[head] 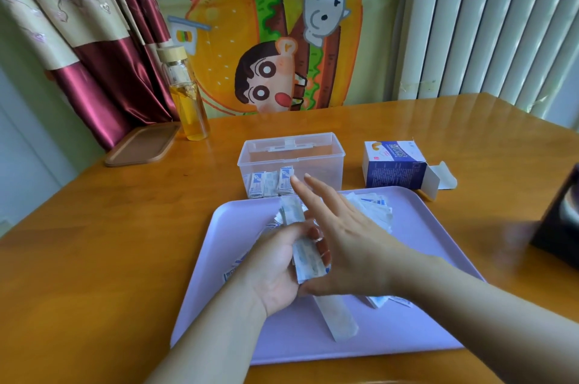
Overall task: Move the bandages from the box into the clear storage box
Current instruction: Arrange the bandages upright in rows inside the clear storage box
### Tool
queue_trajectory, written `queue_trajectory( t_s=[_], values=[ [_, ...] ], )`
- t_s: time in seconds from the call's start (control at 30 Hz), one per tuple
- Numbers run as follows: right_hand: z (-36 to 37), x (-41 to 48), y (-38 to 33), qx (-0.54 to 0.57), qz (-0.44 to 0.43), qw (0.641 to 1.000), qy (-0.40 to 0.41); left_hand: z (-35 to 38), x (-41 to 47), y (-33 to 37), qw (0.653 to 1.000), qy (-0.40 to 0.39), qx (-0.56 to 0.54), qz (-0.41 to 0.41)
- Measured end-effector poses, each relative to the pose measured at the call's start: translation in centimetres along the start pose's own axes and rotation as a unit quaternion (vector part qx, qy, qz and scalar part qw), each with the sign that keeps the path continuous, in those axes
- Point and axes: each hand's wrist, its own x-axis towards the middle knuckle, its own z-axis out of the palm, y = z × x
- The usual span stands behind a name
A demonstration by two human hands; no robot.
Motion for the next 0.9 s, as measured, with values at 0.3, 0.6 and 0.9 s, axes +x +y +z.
queue_trajectory(
  t_s=[0.3,0.6,0.9],
  values=[
    [-0.9,0.0,-0.3,-0.003,-0.008,1.0,-0.023,1.1,-1.2,-0.4,0.986,0.001,0.157,0.057],
    [-3.9,0.0,0.1,0.187,0.06,0.98,-0.01,1.0,-1.8,0.6,0.967,0.002,0.251,0.048],
    [-4.9,1.1,0.5,0.19,0.119,0.974,0.022,1.1,-2.2,1.1,0.956,-0.033,0.291,0.007]
  ],
)
